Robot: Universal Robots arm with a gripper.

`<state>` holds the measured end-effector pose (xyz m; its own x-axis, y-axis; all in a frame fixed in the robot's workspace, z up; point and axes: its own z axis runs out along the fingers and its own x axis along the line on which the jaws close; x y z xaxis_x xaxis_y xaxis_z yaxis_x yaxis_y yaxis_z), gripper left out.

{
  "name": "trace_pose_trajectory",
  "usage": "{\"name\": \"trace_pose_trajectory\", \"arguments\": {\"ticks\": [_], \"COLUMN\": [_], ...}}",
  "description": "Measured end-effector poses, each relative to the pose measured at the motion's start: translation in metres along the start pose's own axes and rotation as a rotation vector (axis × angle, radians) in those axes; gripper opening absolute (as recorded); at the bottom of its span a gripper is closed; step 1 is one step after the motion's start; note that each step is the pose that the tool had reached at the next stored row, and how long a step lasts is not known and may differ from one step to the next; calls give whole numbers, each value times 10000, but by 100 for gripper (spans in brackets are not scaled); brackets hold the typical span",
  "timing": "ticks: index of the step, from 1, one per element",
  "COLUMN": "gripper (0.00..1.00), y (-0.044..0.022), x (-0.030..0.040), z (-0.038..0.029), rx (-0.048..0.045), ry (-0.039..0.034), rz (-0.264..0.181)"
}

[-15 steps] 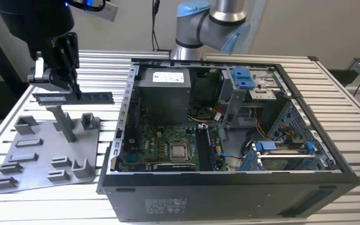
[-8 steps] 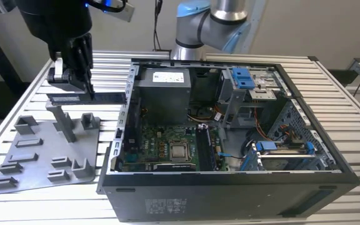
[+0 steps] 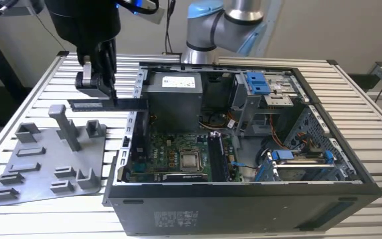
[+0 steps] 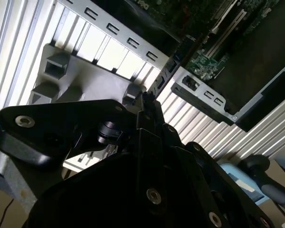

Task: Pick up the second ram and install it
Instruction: 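Pick up the second ram and move it above second insertion slot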

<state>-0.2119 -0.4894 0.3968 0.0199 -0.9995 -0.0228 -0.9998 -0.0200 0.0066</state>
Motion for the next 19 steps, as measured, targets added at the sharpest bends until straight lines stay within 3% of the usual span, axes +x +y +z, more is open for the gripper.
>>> {"name": "trace_pose_trajectory", "arguments": {"ticks": [13, 19], "gripper": [14, 14], "y": [-486, -549], "x": [9, 11], "z": [-3, -4], "rx": [-29, -22], "ry": [-1, -3], "rz": [6, 307]}}
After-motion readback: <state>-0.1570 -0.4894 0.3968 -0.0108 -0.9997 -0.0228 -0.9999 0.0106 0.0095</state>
